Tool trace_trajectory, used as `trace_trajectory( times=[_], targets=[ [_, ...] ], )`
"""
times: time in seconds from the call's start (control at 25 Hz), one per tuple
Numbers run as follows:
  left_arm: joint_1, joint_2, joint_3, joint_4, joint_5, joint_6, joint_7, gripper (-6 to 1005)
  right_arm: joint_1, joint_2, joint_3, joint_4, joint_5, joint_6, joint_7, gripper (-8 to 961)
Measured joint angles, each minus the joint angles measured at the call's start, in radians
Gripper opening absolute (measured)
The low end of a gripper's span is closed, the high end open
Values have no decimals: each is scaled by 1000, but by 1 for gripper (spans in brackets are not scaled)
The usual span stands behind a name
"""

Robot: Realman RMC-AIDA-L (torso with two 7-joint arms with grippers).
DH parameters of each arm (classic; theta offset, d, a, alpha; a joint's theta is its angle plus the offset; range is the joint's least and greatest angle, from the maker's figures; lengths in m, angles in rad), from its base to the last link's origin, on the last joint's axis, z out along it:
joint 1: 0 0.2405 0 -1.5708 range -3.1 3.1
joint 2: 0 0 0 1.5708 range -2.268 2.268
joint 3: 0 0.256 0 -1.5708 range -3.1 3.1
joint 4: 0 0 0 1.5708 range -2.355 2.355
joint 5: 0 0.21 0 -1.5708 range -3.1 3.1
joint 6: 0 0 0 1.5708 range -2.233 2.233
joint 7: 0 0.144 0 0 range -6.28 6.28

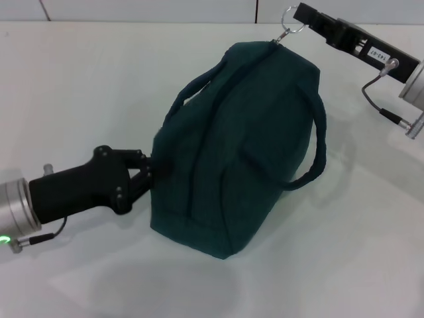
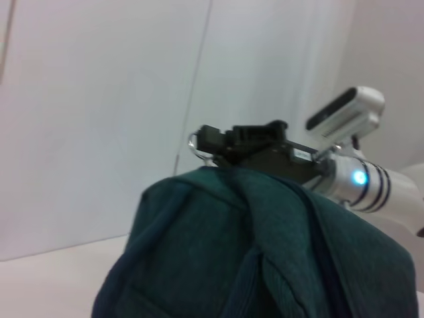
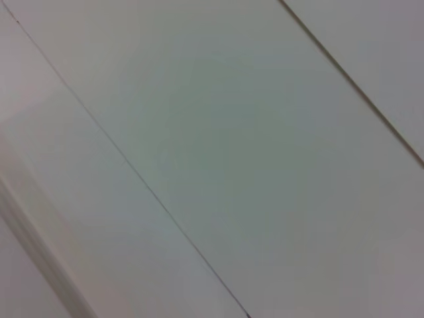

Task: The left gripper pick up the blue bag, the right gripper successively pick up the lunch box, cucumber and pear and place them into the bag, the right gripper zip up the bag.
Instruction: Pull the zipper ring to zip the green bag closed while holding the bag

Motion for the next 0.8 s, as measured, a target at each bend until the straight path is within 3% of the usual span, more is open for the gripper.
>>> trace_trajectory(
  times=[0.12,0.32,0.36,0.4,0.56,0.8],
  targets=[
    [2,1,-17,33,-1,2,-51,74,-1,0,1,1,6,2,0,17],
    [12,5,-22,207,-23,7,-254,76,-3,0,1,1,9,3,-1,18],
    [7,6,-20,311,-26,6,-364,110,-3,0,1,1,9,3,-1,18],
    [7,6,-20,311,-26,6,-364,144,-3,0,1,1,10,3,-2,18],
    [-57,7,12,530,25,4,-614,280,-3,0,0,0,17,8,-4,18],
    [-148,-9,154,808,65,-6,-903,624,-2,0,0,0,21,24,-7,18]
  ],
)
